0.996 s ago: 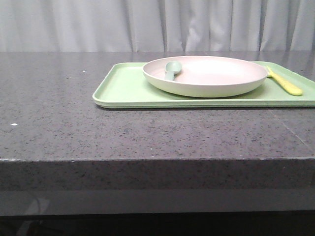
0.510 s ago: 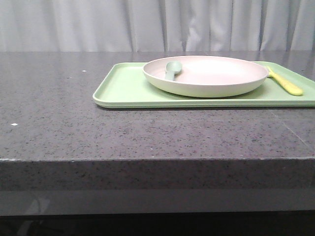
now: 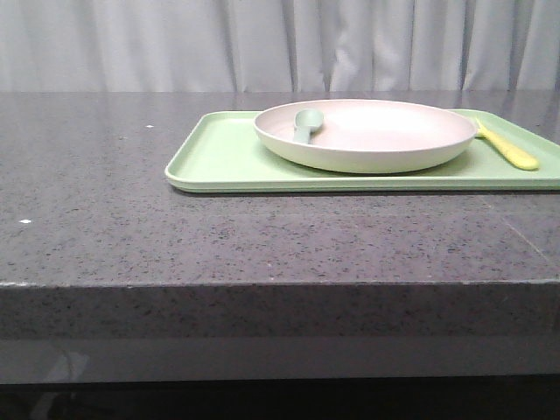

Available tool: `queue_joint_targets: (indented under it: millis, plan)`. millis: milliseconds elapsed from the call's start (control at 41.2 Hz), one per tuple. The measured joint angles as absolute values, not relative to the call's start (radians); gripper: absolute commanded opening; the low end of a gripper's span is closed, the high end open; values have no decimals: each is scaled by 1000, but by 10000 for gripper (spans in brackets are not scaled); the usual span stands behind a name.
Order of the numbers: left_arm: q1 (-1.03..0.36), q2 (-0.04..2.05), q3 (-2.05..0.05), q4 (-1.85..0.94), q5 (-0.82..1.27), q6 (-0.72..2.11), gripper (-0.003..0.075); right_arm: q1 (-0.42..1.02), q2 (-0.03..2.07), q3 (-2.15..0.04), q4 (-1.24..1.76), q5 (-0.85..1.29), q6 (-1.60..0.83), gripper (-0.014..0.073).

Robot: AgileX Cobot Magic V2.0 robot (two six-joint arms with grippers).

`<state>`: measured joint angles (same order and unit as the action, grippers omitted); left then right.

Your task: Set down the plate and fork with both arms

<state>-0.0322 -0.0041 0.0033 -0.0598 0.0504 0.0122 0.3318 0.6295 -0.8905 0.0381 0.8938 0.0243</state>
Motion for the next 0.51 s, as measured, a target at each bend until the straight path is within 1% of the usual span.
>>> queue_joint_targets:
  millis: [121,243,510]
  plan:
    - [-32,-4,3,-59,50,12,-20,329,603,-867,36,889,24,-118]
    - [-32,-4,3,-58,50,12,-20,262,516,-767,34,809,24,-118]
    - [-32,-4,3,-58,50,12,-20,94,213,-358,32,407,24,-118]
